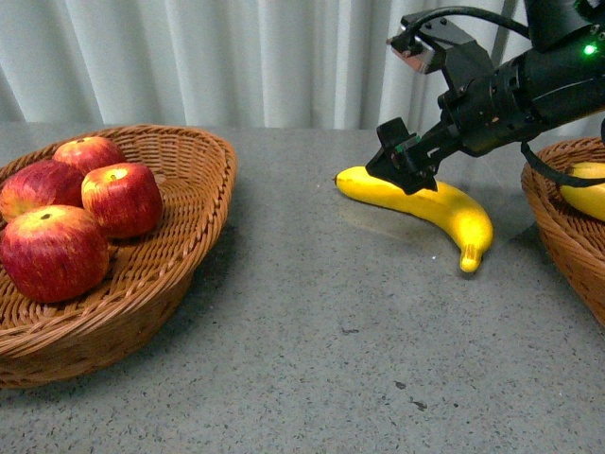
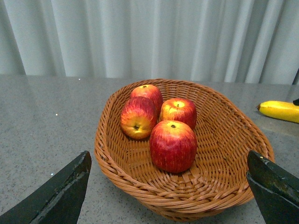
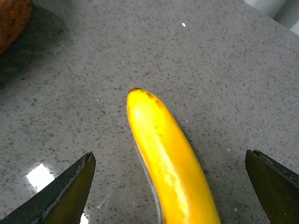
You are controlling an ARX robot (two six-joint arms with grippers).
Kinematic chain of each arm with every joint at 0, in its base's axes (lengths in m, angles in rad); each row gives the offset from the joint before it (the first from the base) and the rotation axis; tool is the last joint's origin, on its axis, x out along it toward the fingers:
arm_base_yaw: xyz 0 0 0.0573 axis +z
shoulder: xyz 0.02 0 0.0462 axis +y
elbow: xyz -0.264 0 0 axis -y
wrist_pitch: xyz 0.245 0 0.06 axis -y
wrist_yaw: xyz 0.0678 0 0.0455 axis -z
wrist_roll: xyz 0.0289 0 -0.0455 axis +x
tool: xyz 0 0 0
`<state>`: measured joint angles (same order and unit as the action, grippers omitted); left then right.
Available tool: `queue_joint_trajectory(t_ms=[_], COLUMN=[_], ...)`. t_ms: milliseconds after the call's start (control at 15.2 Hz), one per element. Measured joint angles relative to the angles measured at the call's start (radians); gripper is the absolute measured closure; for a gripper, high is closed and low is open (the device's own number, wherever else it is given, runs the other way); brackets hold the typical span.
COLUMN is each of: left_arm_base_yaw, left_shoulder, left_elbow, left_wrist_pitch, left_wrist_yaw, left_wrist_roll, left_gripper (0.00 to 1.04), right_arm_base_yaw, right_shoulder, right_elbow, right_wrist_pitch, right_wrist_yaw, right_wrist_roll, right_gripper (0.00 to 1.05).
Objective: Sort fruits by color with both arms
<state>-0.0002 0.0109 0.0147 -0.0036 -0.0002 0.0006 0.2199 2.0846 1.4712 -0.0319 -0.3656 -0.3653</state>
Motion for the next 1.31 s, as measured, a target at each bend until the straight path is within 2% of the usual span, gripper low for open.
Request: queue_joint_trajectory(t_ms=[393, 787, 852, 1180, 1246, 1311], left_arm_base_yaw=[0.000, 0.000, 0.000, 0.000, 0.000, 0.000], left_shoulder=[0.000, 0.000, 0.000, 0.000, 0.000, 0.000], left_elbow=[0.000, 0.000, 0.000, 0.000, 0.000, 0.000], left_wrist_pitch=[0.000, 0.000, 0.000, 0.000, 0.000, 0.000], left_wrist_yaw=[0.000, 0.000, 0.000, 0.000, 0.000, 0.000], left_wrist_roll=[0.000, 0.000, 0.000, 0.000, 0.000, 0.000], left_gripper=[0.07, 0.07, 0.07, 0.07, 0.07, 0.07], right_arm_base_yaw=[0.002, 0.003, 0.011, 0.022, 0.021, 0.014], right_shoulder=[0.043, 0.096, 0.103, 0.103, 0.102, 0.090], right_elbow=[0.059, 0.111, 0.118, 0.119, 0.117, 0.109], right_wrist_pitch=[-0.056, -0.230, -0.271, -0.258, -0.220, -0.175], right_wrist_yaw=[0.037, 0.081, 0.091, 0.096, 0.077, 0.053], right_wrist_roll=[0.010, 0.016, 0.018, 0.026, 0.044, 0.072], right_gripper=[0.07, 0.07, 0.11, 0.62, 0.68, 0.68])
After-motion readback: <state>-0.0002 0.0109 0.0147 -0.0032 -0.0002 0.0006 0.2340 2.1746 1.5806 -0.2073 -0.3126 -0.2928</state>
